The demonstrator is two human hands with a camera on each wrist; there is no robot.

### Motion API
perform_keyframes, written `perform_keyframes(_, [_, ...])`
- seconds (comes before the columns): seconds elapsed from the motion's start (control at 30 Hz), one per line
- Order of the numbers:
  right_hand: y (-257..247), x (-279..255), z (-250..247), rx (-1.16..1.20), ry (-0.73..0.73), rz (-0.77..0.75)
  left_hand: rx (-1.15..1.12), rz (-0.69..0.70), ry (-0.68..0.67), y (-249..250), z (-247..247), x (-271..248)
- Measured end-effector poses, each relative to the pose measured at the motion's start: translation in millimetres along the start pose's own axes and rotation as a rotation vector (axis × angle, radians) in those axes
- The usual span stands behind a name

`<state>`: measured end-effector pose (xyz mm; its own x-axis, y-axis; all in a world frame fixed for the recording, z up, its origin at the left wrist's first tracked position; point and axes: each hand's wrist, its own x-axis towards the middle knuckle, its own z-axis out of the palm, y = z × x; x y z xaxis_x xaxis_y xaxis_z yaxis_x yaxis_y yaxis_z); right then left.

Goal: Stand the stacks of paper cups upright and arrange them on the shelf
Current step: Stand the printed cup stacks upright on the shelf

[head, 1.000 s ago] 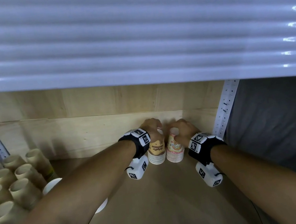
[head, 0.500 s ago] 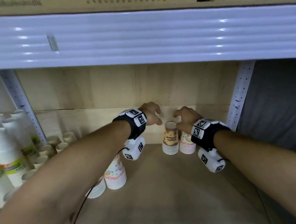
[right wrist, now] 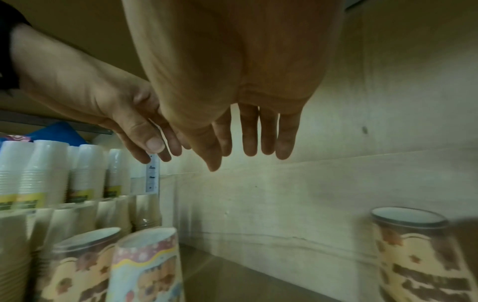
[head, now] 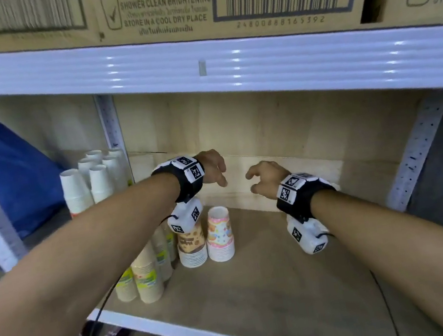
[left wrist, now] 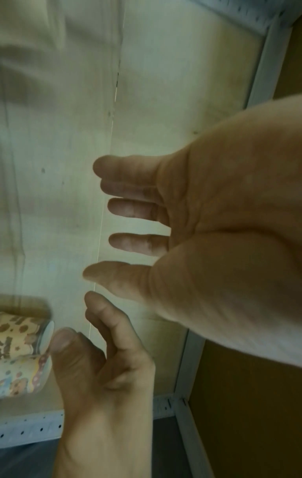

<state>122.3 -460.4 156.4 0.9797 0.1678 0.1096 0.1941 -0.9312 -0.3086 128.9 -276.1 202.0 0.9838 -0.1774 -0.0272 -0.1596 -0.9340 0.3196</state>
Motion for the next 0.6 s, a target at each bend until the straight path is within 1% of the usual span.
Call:
perform_keyframes(0.1, [-18.7, -1.5, 10.2, 0.049, -0.043, -0.026, 0.025, -0.040, -0.028, -20.1, 5.2, -7.4])
perform_keyframes(0.27, [-42.4, -5.3, 27.6, 0.069, -0.109, -0.079, 0.025, -0.061, -0.075, -48.6, 26.5, -15.0])
perform_keyframes(0.37, [-52.5, -6.4, 38.6, 0.073, -0.141, -0.117, 0.056, -0.062, -0.072, -56.7, 38.0, -18.0])
perform_keyframes(0.53, [-66.5, -6.8, 47.1, 0.066, -0.185, -0.160, 0.090, -0.043, -0.122, -65.7, 44.9, -19.4])
perform_keyframes(0.6, [-71.4, -6.6, 49.5, 0.062, -0.194, -0.172, 0.107, -0.040, -0.095, -70.5, 49.5, -22.6])
